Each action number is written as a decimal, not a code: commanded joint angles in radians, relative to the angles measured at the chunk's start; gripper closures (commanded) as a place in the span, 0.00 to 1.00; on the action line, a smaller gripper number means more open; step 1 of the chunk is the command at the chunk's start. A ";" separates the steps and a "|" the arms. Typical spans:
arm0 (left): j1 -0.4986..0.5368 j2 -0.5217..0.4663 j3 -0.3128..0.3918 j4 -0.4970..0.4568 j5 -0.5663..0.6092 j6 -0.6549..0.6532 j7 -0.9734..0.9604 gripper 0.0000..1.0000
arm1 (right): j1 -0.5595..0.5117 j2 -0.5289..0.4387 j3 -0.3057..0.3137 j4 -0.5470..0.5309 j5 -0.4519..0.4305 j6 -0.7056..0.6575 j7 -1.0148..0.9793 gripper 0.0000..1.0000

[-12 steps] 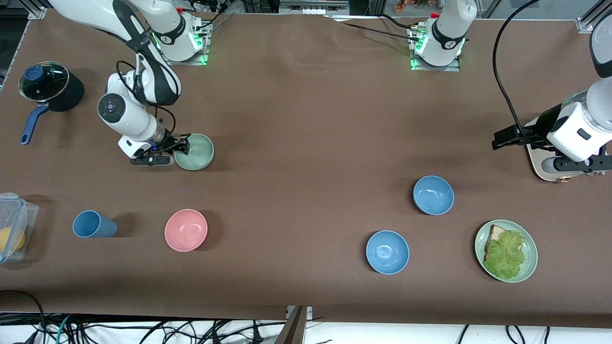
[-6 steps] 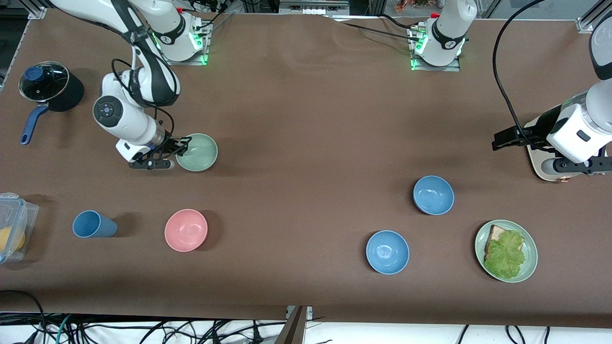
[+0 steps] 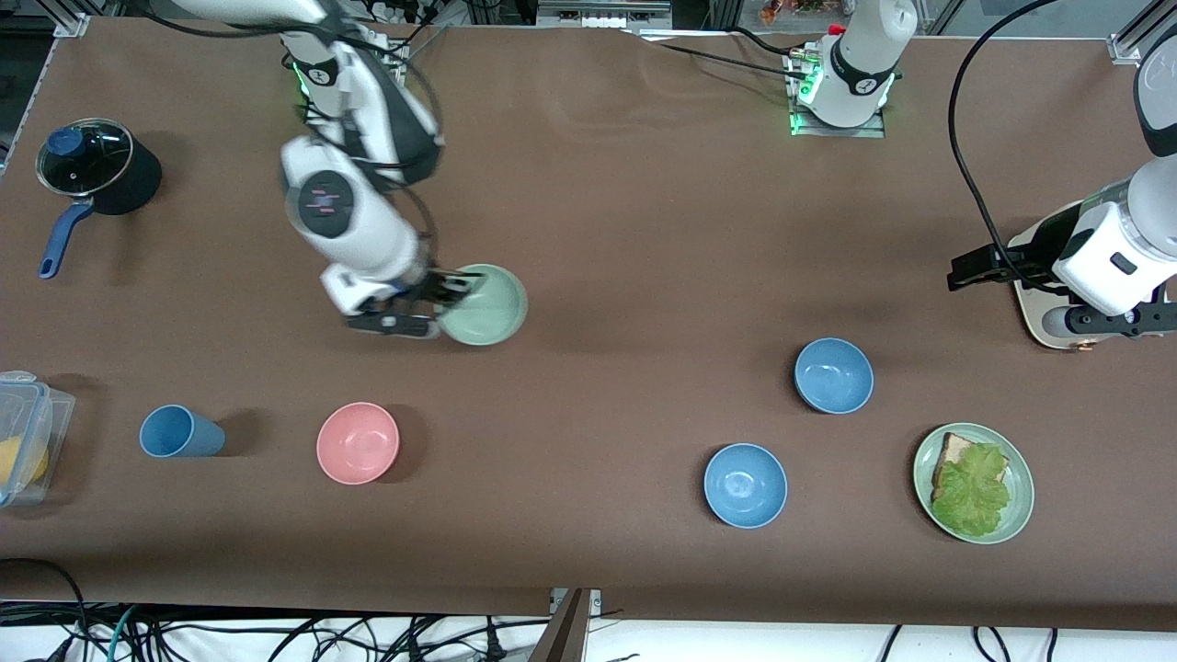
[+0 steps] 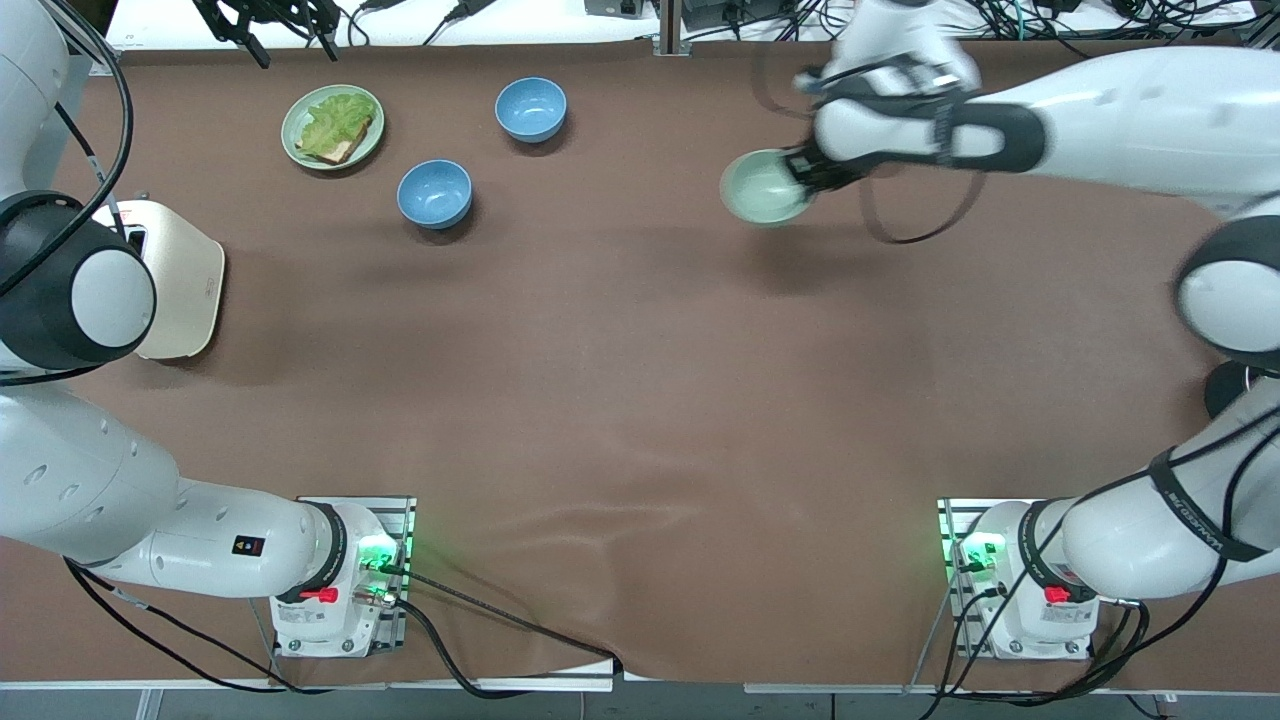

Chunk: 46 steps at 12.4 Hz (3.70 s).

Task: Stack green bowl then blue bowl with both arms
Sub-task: 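Grasp the green bowl's rim with the right gripper, then slide the green bowl to the table middle and release it, then grasp the blue bowl with the left gripper while the right gripper withdraws, then lift the blue bowl and carry it over the green bowl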

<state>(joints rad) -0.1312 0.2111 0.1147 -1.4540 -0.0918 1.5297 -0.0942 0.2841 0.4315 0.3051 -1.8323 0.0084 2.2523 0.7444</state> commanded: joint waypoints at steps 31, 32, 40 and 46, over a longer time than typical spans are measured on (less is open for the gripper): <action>-0.007 0.326 -0.007 -0.522 -0.347 0.992 0.475 0.53 | -0.072 -0.353 -0.468 0.220 0.064 -0.606 -0.632 0.00; -0.007 0.324 -0.007 -0.522 -0.347 0.991 0.478 0.80 | -0.072 -0.353 -0.468 0.222 0.042 -0.605 -0.637 0.00; -0.033 0.266 -0.013 -0.433 -0.347 0.865 0.489 1.00 | -0.079 -0.330 -0.472 0.280 0.038 -0.635 -0.646 0.00; -0.267 0.228 -0.015 -0.359 -0.348 0.753 0.303 1.00 | -0.069 -0.332 -0.455 0.278 0.038 -0.635 -0.628 0.00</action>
<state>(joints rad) -0.2982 0.4418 0.0846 -1.8158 -0.4105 2.2923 0.2608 0.2142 0.0872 -0.1481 -1.5819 0.0498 1.6403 0.1122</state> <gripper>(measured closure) 0.947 0.000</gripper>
